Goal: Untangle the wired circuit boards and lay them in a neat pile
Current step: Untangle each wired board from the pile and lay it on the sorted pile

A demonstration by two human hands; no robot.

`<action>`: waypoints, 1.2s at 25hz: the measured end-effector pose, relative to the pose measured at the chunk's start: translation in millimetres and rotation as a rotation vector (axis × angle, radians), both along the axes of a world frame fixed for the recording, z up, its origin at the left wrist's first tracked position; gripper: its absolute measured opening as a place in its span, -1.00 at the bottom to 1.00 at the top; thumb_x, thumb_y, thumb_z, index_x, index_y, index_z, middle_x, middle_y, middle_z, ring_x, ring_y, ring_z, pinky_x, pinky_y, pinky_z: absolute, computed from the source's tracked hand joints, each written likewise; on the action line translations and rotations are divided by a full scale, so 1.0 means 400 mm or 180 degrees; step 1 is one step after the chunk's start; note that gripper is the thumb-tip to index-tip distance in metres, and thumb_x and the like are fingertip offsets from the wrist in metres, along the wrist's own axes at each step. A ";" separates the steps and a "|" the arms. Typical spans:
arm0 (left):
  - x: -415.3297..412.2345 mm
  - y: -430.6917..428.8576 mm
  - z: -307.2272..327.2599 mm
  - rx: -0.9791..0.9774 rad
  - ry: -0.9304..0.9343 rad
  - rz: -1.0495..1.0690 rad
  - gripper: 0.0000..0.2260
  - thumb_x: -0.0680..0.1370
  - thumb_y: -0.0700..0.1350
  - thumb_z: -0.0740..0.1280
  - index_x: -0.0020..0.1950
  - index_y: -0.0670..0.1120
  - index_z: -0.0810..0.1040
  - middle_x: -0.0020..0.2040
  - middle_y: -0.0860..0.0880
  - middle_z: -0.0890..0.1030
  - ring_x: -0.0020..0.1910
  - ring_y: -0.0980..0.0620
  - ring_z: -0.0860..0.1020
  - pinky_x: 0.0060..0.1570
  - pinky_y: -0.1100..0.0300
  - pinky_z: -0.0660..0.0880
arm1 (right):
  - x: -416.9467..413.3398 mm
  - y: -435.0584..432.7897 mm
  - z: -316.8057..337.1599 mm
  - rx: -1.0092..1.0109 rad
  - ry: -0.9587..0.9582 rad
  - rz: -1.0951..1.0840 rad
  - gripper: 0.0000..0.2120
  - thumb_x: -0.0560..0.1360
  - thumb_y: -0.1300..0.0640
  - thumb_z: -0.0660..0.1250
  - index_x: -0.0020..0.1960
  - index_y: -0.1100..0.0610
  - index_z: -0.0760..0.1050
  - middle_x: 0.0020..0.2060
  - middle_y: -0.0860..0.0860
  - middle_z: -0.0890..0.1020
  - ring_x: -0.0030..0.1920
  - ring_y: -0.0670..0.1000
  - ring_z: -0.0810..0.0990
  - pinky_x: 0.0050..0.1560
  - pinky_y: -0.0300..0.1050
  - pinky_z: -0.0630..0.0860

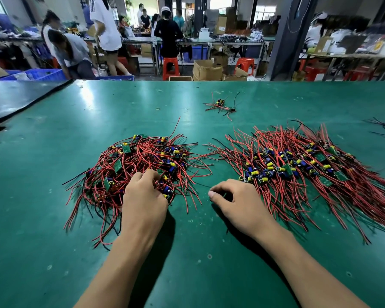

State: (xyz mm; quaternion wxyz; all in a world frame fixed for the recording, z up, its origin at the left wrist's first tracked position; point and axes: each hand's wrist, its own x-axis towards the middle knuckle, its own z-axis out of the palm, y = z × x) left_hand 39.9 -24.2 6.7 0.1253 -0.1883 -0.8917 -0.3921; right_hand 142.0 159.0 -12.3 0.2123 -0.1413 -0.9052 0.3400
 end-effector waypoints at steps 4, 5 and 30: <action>0.001 0.001 -0.004 0.0147 0.0006 0.0037 -0.66 0.47 -0.36 0.30 0.21 -0.15 0.54 0.09 -0.15 0.48 -0.14 -0.13 0.48 0.01 -0.03 0.51 | -0.004 0.001 0.005 -0.0268 0.0085 -0.0116 -0.92 0.52 0.09 0.44 -0.08 0.06 0.70 -0.19 -0.11 0.69 -0.15 -0.18 0.62 -0.07 -0.38 0.46; 0.004 0.001 -0.004 0.0127 -0.0034 0.0081 -0.65 0.47 -0.35 0.31 0.24 -0.13 0.51 0.12 -0.15 0.42 -0.16 -0.14 0.46 -0.01 -0.04 0.50 | -0.004 0.002 0.006 -0.0342 0.0101 -0.0137 -0.92 0.52 0.11 0.44 -0.08 0.08 0.70 -0.19 -0.10 0.70 -0.15 -0.17 0.62 -0.07 -0.37 0.47; 0.044 0.025 -0.002 0.0722 0.0145 -0.0594 -0.82 0.46 -0.27 0.41 0.03 -0.07 0.64 -0.07 0.02 0.65 -0.12 0.03 0.60 -0.05 0.11 0.55 | 0.002 0.008 0.008 -0.0534 0.0025 -0.0104 -0.94 0.52 0.10 0.45 -0.08 0.07 0.70 -0.21 -0.12 0.70 -0.18 -0.22 0.63 -0.11 -0.41 0.47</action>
